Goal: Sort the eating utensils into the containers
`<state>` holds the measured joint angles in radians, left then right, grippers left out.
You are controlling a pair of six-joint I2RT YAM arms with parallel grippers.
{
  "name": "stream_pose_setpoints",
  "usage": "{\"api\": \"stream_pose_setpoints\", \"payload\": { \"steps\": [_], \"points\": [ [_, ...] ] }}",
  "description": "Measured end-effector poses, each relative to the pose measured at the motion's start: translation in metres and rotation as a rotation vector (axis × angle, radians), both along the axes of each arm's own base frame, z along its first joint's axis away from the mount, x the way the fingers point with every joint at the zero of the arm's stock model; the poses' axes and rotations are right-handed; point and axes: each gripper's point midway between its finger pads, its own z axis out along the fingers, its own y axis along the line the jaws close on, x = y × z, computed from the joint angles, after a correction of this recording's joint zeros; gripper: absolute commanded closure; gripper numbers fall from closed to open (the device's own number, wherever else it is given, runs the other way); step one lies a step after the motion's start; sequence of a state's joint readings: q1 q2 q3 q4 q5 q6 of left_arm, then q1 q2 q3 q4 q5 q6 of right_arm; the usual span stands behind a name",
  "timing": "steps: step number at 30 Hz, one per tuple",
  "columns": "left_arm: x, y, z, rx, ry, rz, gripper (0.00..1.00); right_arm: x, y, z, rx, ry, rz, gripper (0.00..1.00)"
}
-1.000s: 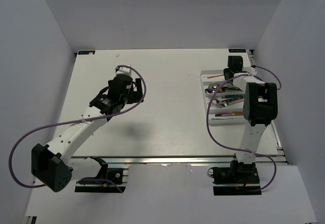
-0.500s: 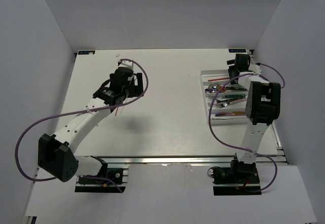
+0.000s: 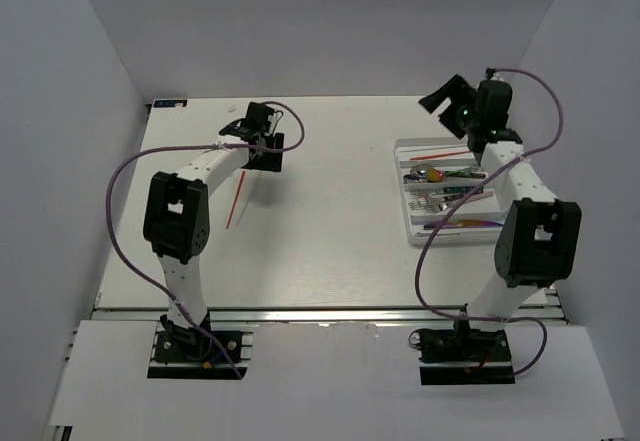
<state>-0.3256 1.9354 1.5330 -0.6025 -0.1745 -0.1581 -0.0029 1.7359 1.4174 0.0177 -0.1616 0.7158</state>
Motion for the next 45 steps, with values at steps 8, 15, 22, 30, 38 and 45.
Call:
{"api": "stream_pose_setpoints", "payload": {
  "steps": [8, 15, 22, 30, 38, 45],
  "points": [
    [0.028, 0.013, -0.043, 0.058, 0.100, -0.029, 0.33, -0.106, 0.058, -0.096, -0.063, 0.210, 0.323, 0.11],
    [0.034, 0.023, -0.071, 0.044, 0.155, -0.022, 0.50, -0.124, 0.068, -0.080, -0.106, 0.168, 0.384, 0.11],
    [0.042, 0.016, -0.073, -0.002, 0.148, -0.019, 0.93, -0.132, 0.079, -0.048, -0.134, 0.081, 0.402, 0.11],
    [0.035, 0.007, -0.076, 0.022, 0.115, 0.025, 1.00, -0.140, 0.094, -0.051, -0.086, 0.062, 0.461, 0.11],
    [-0.009, -0.015, -0.072, -0.125, 0.095, 0.117, 1.00, -0.177, 0.143, -0.077, 0.113, 0.049, 0.675, 0.11],
    [-0.061, -0.065, -0.040, -0.360, 0.095, 0.108, 1.00, -0.219, 0.224, -0.109, 0.161, 0.103, 0.918, 0.16]
  ]
}}
